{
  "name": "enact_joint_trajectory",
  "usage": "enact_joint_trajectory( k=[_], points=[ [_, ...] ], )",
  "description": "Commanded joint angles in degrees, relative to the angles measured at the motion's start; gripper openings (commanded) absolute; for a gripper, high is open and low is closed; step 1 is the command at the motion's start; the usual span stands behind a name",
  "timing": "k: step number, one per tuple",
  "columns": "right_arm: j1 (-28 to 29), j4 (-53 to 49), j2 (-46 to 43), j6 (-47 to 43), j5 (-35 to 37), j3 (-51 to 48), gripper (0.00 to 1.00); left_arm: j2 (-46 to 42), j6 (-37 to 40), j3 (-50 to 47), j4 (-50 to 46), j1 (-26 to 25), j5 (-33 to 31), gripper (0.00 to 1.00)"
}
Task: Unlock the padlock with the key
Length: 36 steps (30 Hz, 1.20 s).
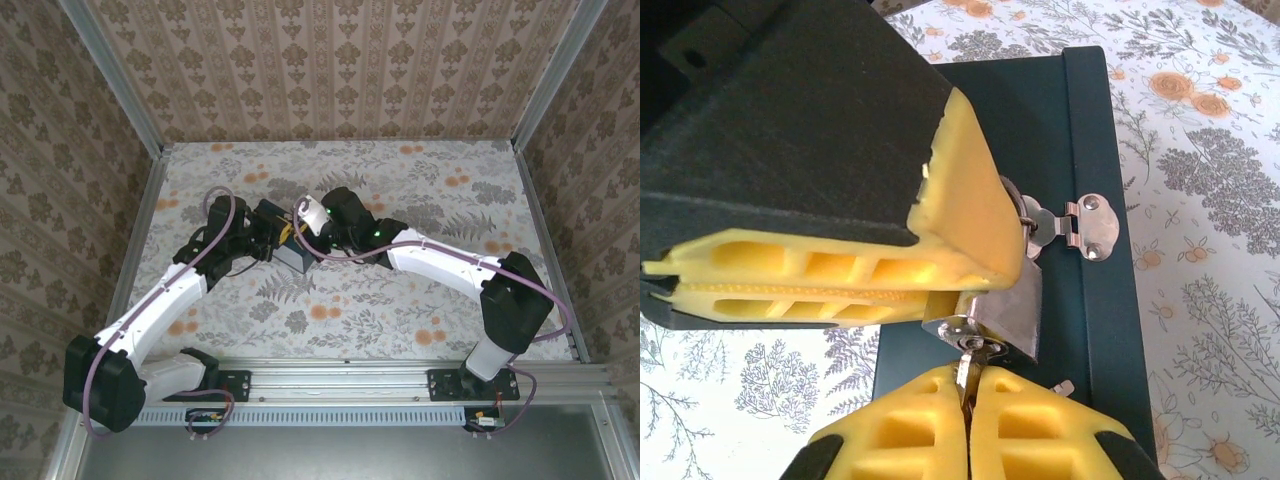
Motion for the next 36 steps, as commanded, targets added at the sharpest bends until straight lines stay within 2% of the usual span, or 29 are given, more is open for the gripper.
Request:
enact_joint_trajectory(
  k=[1, 9, 20, 24, 27, 31, 33, 36],
  points=[
    [-0.4, 2.0, -1.7, 6.2, 4.1, 0.6, 0.0, -0.3, -0.9, 3.4, 4.2, -0.8, 2.0, 0.0],
    [-0.4, 6.7, -2.3, 31.8, 1.3, -0.1, 0.0, 0.7, -1.3, 2.3, 6.0, -1.1, 1.2, 0.0],
    [0.0, 14.6, -1.5, 51.2, 1.6, -2.6, 0.0, 1.3, -1.8, 2.0, 7.3, -2.0, 0.4, 0.0],
    [0.0, 13.0, -1.9, 51.0, 2.0, -2.8, 0.0, 1.2, -1.9, 1.1, 7.8, -1.6, 0.5, 0.0],
    [-0.1, 9.7, -2.7, 47.5, 3.3, -3.3, 0.0, 0.8, -1.3, 0.1, 7.3, -0.6, 0.8, 0.0],
    [-0.7, 5.7, -2.3, 42.4, 3.0, -3.5, 0.0, -0.7, 4.3, 0.4, 2.6, 1.6, -0.2, 0.0],
    [-1.0, 2.3, -1.6, 40.4, 3.4, -2.7, 0.04, -1.5, 8.5, 1.3, -1.1, 3.7, -0.7, 0.01],
    [-1.9, 1.0, -1.8, 39.4, 4.3, -3.9, 0.15, -2.8, 12.4, 0.5, -4.6, 6.8, -1.0, 0.03]
  ],
)
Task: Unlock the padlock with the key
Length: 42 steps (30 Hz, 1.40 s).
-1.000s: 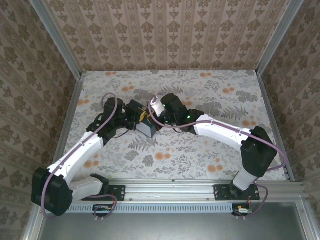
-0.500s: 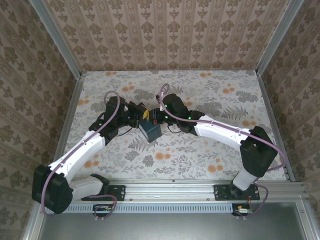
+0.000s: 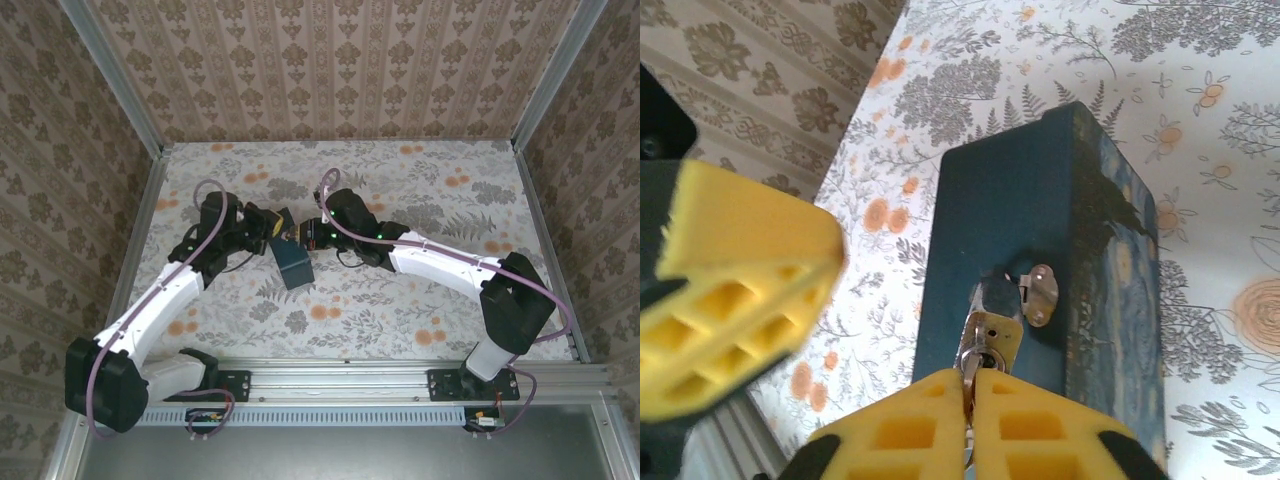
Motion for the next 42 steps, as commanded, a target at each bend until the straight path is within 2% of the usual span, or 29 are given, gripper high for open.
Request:
enact_joint_trajectory(
  k=[1, 7, 10, 13, 15, 21, 24, 30, 36, 38, 42],
  points=[
    [-1.4, -2.8, -1.7, -3.1, 1.7, -1.9, 0.17, -2.7, 7.2, -0.5, -5.9, 3.1, -1.0, 0.03],
    [-3.6, -2.8, -3.4, -6.4, 1.1, -3.6, 0.29, -1.3, 18.2, -0.1, -9.7, 5.9, -1.6, 0.05],
    [-3.7, -3.5, -4.2, -12.8, 0.9, -3.3, 0.34, 1.9, 26.7, 2.5, -12.5, 6.3, -2.4, 0.08],
    [-3.5, -1.7, -4.6, -22.3, -3.5, -3.2, 0.37, 4.2, 31.8, 3.8, -13.1, 6.4, -3.6, 0.14],
    [-2.2, -2.8, -4.2, -28.4, -3.9, -1.9, 0.43, 5.5, 35.0, 4.7, -14.0, 7.0, -4.2, 0.2],
    [3.5, -11.1, 1.4, -38.3, 8.7, 6.0, 0.54, 6.4, 35.8, 3.8, -12.9, 11.6, -2.4, 0.35],
    [5.4, -15.0, 4.4, -40.2, 13.8, 10.1, 0.58, 7.6, 36.2, 4.3, -12.0, 13.4, -0.9, 0.38],
    [7.1, -19.1, 9.9, -43.8, 20.0, 15.0, 0.58, 9.1, 36.4, 5.6, -11.2, 14.4, 0.6, 0.39],
    [7.2, -19.5, 13.8, -46.5, 22.9, 17.4, 0.56, 8.3, 36.4, 5.0, -10.8, 14.7, 1.3, 0.39],
    [7.2, -19.3, 14.5, -47.5, 23.0, 17.6, 0.52, 7.7, 36.6, 4.8, -10.9, 14.8, 1.5, 0.39],
    [6.6, -17.7, 13.3, -49.8, 20.1, 15.6, 0.34, 6.7, 37.1, 5.2, -11.5, 15.3, 2.0, 0.39]
  ],
)
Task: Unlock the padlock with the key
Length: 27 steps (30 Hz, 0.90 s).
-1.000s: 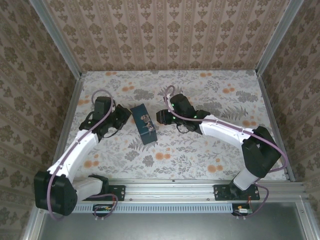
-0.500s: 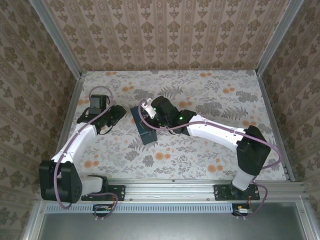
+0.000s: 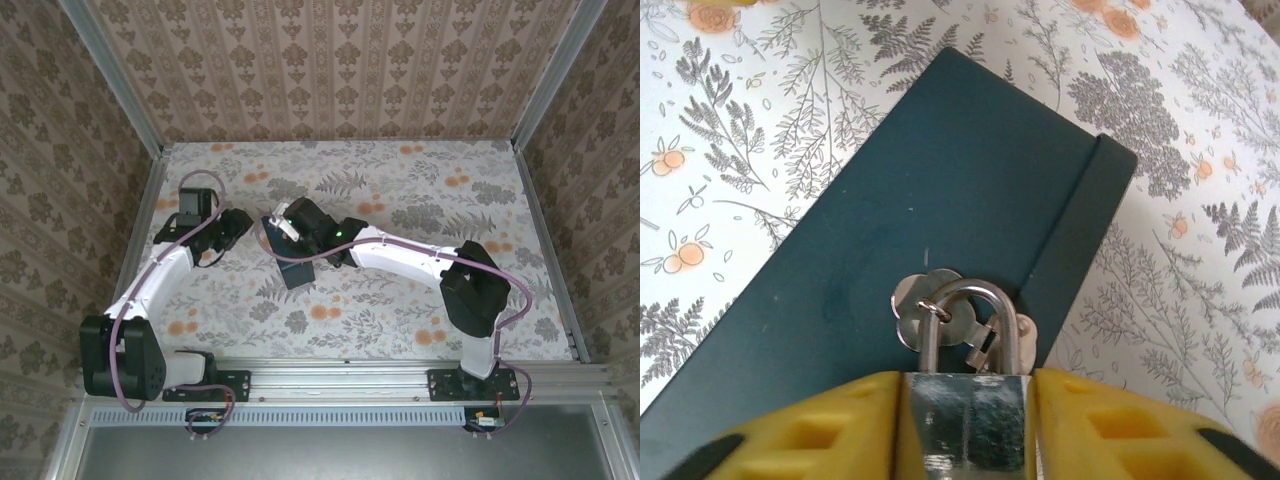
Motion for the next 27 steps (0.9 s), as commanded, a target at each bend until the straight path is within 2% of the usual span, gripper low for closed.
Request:
enact_joint_trajectory(
  k=[1, 7, 11, 14, 19, 27],
  points=[
    [-0.8, -0.8, -0.8, -3.5, -1.6, -1.6, 0.31, -2.2, 2.1, 2.0, -0.4, 0.9, 1.5, 0.39],
    [-4.8, 2.9, -8.5, -11.1, -15.9, -9.1, 0.22, -2.5, 4.0, 3.3, -0.7, 1.3, 4.3, 0.38],
    [-7.4, 3.7, -12.1, -17.9, -25.5, -11.6, 0.21, -0.2, 6.6, 4.9, -0.3, 0.9, 8.9, 0.38],
    [-8.5, 3.1, -12.8, -21.8, -28.7, -11.8, 0.2, 2.4, 9.6, 6.9, -1.9, -1.2, 11.3, 0.38],
    [-9.0, 0.6, -13.0, -27.9, -30.5, -11.3, 0.2, 6.6, 12.6, 8.0, -3.9, -5.8, 11.0, 0.39],
    [-9.7, -4.3, -14.9, -37.2, -33.8, -10.6, 0.2, 10.1, 16.0, 10.5, -7.1, -6.4, 7.9, 0.4]
  ],
)
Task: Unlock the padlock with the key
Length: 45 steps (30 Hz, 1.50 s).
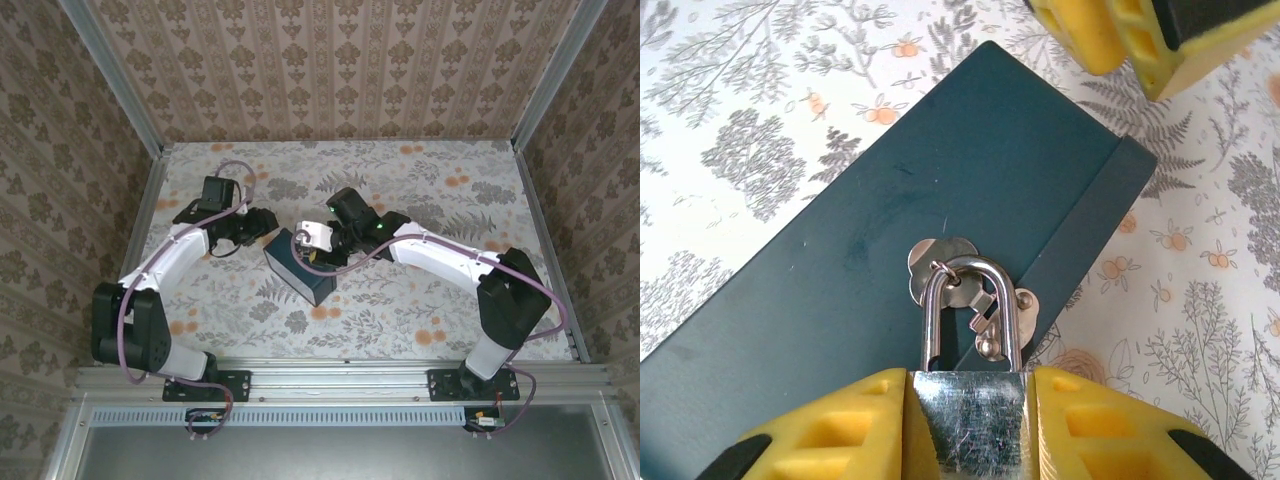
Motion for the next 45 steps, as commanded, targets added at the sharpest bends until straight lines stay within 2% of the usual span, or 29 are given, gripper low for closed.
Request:
enact_joint_trajectory(
  k=[1, 5, 8, 13, 17, 22, 25, 28, 30, 33, 35, 45],
  points=[
    [-0.6, -1.9, -3.4, -6.3, -4.1, 1.5, 0.2, 0.8, 4.2, 3.6, -3.2, 0.0, -0.4, 0.4],
    [-1.3, -2.5, -2.7, -7.1, -3.2, 2.4, 0.21, -0.4, 6.6, 4.8, -7.0, -1.1, -0.6, 0.41],
    [-1.3, -2.6, -2.4, -7.1, -2.3, 2.4, 0.27, -3.2, 8.2, 4.8, -9.5, -2.2, -3.1, 0.46],
    [-1.2, -0.9, -3.7, -5.3, -2.1, -0.5, 0.32, -3.9, 7.3, 2.5, -9.8, -3.5, -4.6, 0.46],
    [-1.2, -0.3, -5.4, -2.8, -3.3, -1.6, 0.46, -3.7, 6.9, 2.0, -8.9, -4.6, -5.1, 0.46],
    [-2.0, -0.1, -7.2, -0.4, -3.9, -1.7, 0.51, -3.1, 6.7, 2.5, -8.7, -4.9, -5.3, 0.46],
    [-3.8, 0.2, -8.1, 5.5, -5.4, -1.0, 0.53, -3.1, 6.6, 3.0, -8.7, -4.9, -5.1, 0.47],
    [-5.8, -2.9, -6.7, 17.8, -5.5, 3.0, 0.57, -3.5, 6.4, 3.0, -8.8, -5.0, -5.0, 0.47],
    [-7.1, -5.4, -4.9, 25.7, -8.8, 4.9, 0.57, -3.8, 6.2, 2.6, -8.7, -5.0, -5.2, 0.47],
    [-8.8, -2.1, -3.9, 34.0, -13.6, 2.7, 0.57, -4.0, 6.3, 1.9, -8.6, -5.0, -5.1, 0.47],
    [-9.0, 0.0, -3.6, 36.6, -13.0, 0.9, 0.57, -4.1, 6.2, 1.6, -8.7, -5.1, -5.0, 0.47],
    [-9.2, -4.8, 1.4, 39.4, -16.1, 2.8, 0.57, -6.6, 5.7, -0.7, -8.6, -5.3, -5.0, 0.47]
  ],
)
